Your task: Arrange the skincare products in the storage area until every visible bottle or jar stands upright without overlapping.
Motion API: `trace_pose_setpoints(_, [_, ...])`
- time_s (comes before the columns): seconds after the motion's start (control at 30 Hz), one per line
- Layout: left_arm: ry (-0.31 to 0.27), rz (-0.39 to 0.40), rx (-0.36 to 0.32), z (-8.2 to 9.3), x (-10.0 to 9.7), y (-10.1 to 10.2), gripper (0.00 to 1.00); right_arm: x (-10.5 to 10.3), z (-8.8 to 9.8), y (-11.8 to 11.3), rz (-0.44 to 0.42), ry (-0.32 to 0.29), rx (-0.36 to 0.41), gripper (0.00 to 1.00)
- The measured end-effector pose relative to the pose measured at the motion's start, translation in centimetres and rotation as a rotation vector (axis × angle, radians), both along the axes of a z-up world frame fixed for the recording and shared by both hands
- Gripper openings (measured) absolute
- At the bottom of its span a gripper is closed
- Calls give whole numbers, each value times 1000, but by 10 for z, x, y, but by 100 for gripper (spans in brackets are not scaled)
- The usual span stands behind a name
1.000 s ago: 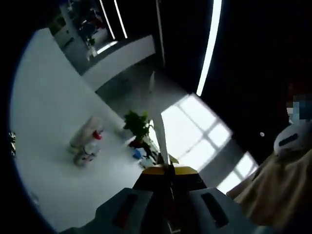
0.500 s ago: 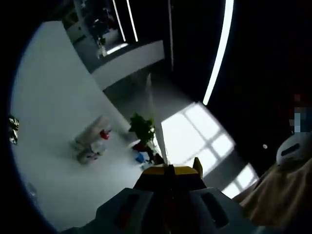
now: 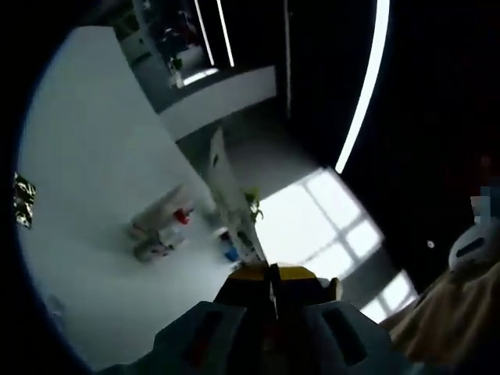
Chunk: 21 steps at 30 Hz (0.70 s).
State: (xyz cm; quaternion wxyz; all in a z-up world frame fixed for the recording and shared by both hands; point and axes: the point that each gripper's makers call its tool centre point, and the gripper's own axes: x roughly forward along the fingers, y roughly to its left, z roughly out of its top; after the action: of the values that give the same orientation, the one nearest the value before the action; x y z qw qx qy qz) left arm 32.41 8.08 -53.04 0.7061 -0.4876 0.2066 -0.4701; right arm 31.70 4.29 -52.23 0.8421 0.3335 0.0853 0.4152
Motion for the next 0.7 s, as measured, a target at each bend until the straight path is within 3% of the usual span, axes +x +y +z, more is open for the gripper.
trace_pose_setpoints(0.7, [100, 3, 66, -43, 27, -9, 0, 2, -47, -29, -87, 27, -208, 83])
